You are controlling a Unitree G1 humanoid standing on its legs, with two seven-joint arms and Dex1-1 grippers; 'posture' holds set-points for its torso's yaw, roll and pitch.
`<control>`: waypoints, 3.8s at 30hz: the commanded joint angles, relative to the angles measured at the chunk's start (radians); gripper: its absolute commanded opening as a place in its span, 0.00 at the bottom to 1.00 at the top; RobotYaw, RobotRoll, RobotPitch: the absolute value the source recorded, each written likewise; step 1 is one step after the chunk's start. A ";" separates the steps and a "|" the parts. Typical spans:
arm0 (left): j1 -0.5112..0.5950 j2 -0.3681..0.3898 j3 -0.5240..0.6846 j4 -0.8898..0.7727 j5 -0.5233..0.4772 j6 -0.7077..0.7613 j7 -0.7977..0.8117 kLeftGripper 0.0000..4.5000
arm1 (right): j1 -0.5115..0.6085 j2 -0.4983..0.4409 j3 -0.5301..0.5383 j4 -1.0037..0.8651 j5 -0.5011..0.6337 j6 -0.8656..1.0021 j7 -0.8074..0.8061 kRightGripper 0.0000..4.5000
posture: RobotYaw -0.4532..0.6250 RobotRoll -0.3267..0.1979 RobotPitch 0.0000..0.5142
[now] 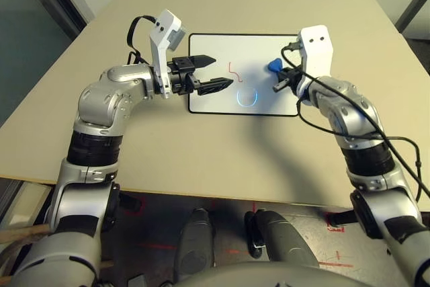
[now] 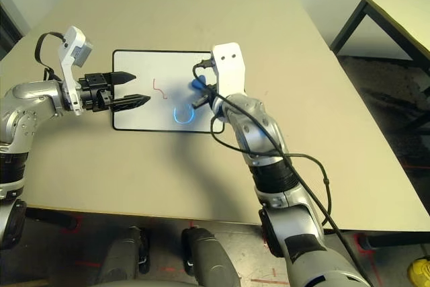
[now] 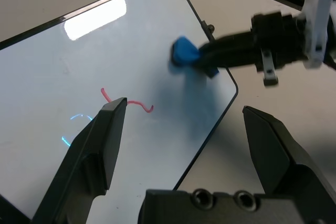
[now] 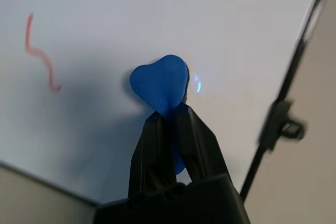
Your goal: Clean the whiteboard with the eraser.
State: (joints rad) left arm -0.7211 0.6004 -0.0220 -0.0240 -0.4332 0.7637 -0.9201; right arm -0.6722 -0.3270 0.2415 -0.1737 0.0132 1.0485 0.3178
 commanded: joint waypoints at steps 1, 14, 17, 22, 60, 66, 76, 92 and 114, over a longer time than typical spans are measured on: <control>0.005 0.005 -0.012 -0.006 -0.004 0.008 -0.005 1.00 | 0.038 0.004 0.043 0.004 0.004 0.045 0.016 0.04 | 0.37 0.62 0.24; 0.019 0.042 -0.015 0.042 0.032 -0.022 -0.010 1.00 | -0.018 0.021 0.097 0.018 -0.001 0.041 0.049 0.04 | 0.38 0.62 0.23; 0.026 0.060 -0.020 0.078 0.053 -0.053 -0.017 1.00 | -0.055 0.039 0.122 0.028 -0.001 0.037 0.061 0.04 | 0.38 0.62 0.23; 0.024 0.071 -0.012 0.119 0.072 -0.079 -0.024 1.00 | -0.098 0.070 0.163 0.066 -0.008 0.014 0.078 0.04 | 0.39 0.62 0.23; 0.073 0.048 -0.012 0.048 0.046 -0.040 0.002 1.00 | -0.309 0.179 0.082 0.355 -0.040 -0.169 0.060 0.03 | 0.40 0.62 0.23; 0.077 0.049 -0.008 0.038 0.041 -0.033 0.005 1.00 | -0.283 0.187 0.098 0.361 -0.044 -0.169 0.065 0.03 | 0.40 0.62 0.24; 0.075 0.047 -0.007 0.044 0.042 -0.031 0.006 1.00 | -0.159 0.185 0.187 0.328 -0.059 -0.141 0.100 0.03 | 0.41 0.62 0.24; 0.075 0.055 -0.010 0.057 0.046 -0.038 -0.007 1.00 | -0.329 0.195 0.055 0.496 -0.067 -0.237 0.055 0.03 | 0.40 0.62 0.25; 0.032 0.058 -0.011 0.048 0.043 -0.012 -0.010 1.00 | -0.350 0.190 0.014 0.603 -0.081 -0.303 0.037 0.03 | 0.41 0.62 0.27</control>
State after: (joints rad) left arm -0.6838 0.6535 -0.0238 0.0403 -0.3883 0.7404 -0.9289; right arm -1.0460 -0.1354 0.2528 0.3949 -0.0493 0.7304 0.3675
